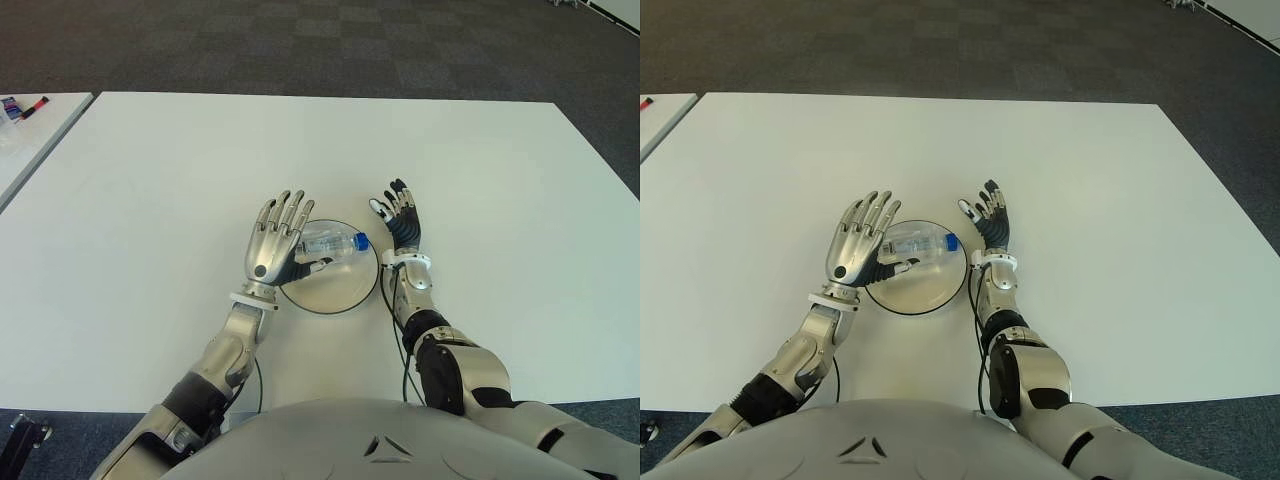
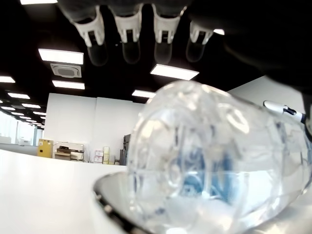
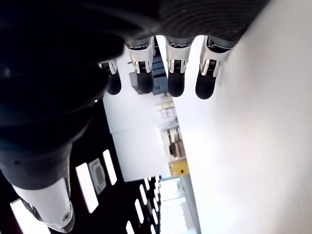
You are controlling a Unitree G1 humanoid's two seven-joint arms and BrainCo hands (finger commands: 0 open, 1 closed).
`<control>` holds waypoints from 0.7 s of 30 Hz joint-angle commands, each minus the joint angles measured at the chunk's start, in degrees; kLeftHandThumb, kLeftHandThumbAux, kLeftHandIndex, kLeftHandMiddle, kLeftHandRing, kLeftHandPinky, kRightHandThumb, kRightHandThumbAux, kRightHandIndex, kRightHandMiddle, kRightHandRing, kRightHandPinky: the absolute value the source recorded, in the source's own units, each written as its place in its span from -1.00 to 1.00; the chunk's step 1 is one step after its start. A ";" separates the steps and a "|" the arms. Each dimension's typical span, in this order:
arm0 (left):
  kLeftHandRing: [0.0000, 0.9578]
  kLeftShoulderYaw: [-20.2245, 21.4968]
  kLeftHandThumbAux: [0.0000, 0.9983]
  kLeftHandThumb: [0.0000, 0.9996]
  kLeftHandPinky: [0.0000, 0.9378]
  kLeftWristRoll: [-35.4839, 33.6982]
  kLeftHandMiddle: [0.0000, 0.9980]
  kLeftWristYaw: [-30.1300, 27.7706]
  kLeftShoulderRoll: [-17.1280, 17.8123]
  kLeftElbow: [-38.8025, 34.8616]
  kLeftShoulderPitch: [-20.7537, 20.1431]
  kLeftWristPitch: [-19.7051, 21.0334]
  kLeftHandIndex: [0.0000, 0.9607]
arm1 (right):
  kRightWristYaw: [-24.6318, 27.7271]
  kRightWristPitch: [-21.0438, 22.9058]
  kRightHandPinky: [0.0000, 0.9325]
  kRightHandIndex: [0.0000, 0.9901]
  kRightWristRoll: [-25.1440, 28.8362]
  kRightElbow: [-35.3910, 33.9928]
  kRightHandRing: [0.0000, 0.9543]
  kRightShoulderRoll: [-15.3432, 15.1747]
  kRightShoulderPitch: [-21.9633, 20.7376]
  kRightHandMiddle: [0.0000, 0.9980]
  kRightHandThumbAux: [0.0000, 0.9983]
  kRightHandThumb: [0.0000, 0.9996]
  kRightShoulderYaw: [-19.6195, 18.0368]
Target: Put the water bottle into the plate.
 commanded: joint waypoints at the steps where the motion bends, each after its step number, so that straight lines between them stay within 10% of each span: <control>1: -1.00 0.65 -0.32 -0.94 -1.00 -0.34 -1.00 -0.97 0.79 -4.76 1.28 0.16 -1.00 | -0.56 4.35 -0.71 -0.83 0.32 2.39 -0.83 0.63 2.98 -0.84 0.50 -0.73 -0.26; 10: -1.00 5.18 -0.20 -1.00 -1.00 -4.54 -1.00 -7.59 3.94 -30.22 8.79 -4.11 -1.00 | -0.42 4.20 -0.73 -0.85 0.05 2.28 -0.84 0.28 3.30 -0.84 0.48 -0.75 -0.09; 21: -1.00 14.17 -0.18 -1.00 -1.00 -43.53 -1.00 -8.62 1.57 -33.00 10.92 -28.22 -1.00 | -0.27 4.53 -0.75 -0.86 -0.07 2.65 -0.85 0.01 3.01 -0.85 0.46 -0.75 -0.07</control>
